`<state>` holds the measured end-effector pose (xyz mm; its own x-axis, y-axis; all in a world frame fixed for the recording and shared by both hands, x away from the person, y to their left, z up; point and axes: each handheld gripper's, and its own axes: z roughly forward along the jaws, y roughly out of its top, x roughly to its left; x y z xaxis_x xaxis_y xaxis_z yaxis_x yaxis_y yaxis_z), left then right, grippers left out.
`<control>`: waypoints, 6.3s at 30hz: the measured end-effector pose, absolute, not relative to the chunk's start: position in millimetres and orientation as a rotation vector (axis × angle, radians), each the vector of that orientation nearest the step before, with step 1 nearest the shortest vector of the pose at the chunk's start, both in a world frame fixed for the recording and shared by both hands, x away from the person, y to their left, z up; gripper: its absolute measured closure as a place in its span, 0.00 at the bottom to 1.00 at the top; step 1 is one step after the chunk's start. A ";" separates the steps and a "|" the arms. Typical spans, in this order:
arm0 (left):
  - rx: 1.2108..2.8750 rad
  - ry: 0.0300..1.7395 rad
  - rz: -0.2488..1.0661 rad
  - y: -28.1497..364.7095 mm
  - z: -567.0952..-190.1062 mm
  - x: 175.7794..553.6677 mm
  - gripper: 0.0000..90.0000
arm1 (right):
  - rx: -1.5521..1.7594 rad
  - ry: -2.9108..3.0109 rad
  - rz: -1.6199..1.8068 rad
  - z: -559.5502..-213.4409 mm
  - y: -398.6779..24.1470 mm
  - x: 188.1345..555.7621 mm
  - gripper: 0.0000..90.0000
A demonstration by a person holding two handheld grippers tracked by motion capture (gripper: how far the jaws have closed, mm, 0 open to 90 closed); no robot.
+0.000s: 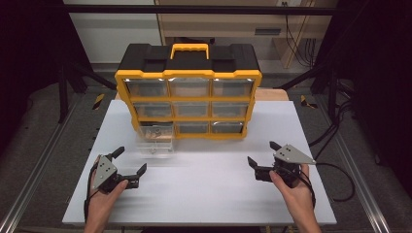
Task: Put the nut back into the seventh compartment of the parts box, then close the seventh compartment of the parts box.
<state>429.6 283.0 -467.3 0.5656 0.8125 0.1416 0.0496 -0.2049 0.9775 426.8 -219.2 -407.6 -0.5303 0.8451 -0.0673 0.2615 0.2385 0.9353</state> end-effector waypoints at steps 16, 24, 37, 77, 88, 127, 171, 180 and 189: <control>1.645 0.732 0.820 282.1 -466.9 428.3 0.01 | 1.059 1.865 1.308 -427.6 -240.7 418.2 0.10; 1.641 0.737 0.818 282.2 -466.8 428.0 0.01 | 1.055 1.838 1.322 -437.4 -245.0 415.5 0.12; 1.617 0.770 0.801 282.6 -466.2 427.3 0.01 | 1.013 1.789 1.405 -450.9 -247.8 411.1 0.13; 1.607 0.787 0.748 279.0 -459.1 418.5 0.32 | 0.987 1.794 1.432 -464.7 -240.1 411.5 0.05; 1.634 0.891 0.732 268.7 -460.5 422.7 0.62 | 0.983 1.801 1.419 -464.4 -238.8 410.1 0.06; 1.799 1.088 0.689 217.0 -461.2 461.8 0.99 | 0.956 1.818 1.427 -462.4 -237.3 407.3 0.07; 1.813 1.151 0.649 203.7 -457.7 502.8 0.99 | 0.963 1.821 1.446 -463.3 -237.8 406.1 0.07; 1.818 1.159 0.647 203.4 -456.9 512.3 0.99 | 0.963 1.820 1.447 -463.6 -238.3 406.1 0.07; 1.835 1.153 0.657 202.9 -456.3 518.7 0.99 | 0.964 1.819 1.448 -464.2 -237.9 405.9 0.07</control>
<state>518.7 202.9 -456.3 0.4370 0.8994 -0.0057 0.4531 -0.2146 0.8652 405.9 -237.9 -464.2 -0.5458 0.8376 -0.0230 0.1653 0.1346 0.9770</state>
